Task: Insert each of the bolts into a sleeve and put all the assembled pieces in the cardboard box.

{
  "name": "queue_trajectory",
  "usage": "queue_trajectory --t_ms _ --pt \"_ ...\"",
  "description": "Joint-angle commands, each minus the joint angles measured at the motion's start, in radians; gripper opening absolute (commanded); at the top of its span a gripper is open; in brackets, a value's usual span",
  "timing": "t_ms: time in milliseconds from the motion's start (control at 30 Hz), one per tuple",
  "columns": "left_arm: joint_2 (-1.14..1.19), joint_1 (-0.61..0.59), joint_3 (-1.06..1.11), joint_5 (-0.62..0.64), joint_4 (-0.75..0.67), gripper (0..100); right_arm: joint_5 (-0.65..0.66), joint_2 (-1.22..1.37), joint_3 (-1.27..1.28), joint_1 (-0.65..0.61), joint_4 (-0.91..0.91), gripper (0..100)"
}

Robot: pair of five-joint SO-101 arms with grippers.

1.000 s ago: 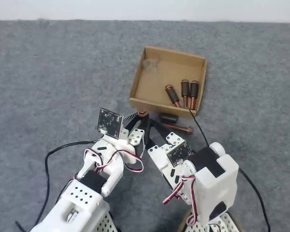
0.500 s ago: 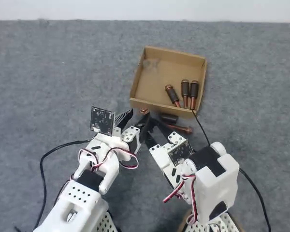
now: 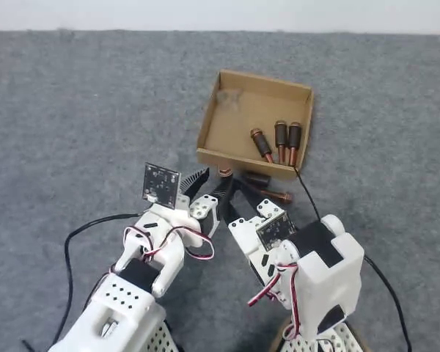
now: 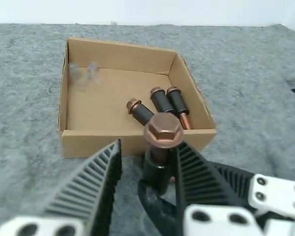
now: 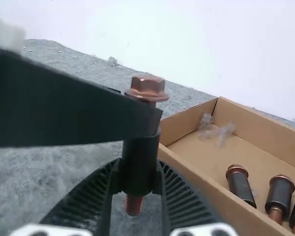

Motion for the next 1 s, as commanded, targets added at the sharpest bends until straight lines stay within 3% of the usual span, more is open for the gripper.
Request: queue_trajectory --t_ms 0,967 --pt "-0.003 0.015 -0.036 0.029 0.008 16 -0.009 -0.054 -0.049 0.015 -0.027 0.7" --pt "-0.005 0.04 -0.148 0.086 0.051 16 -0.009 -0.054 -0.049 0.016 -0.027 0.7"
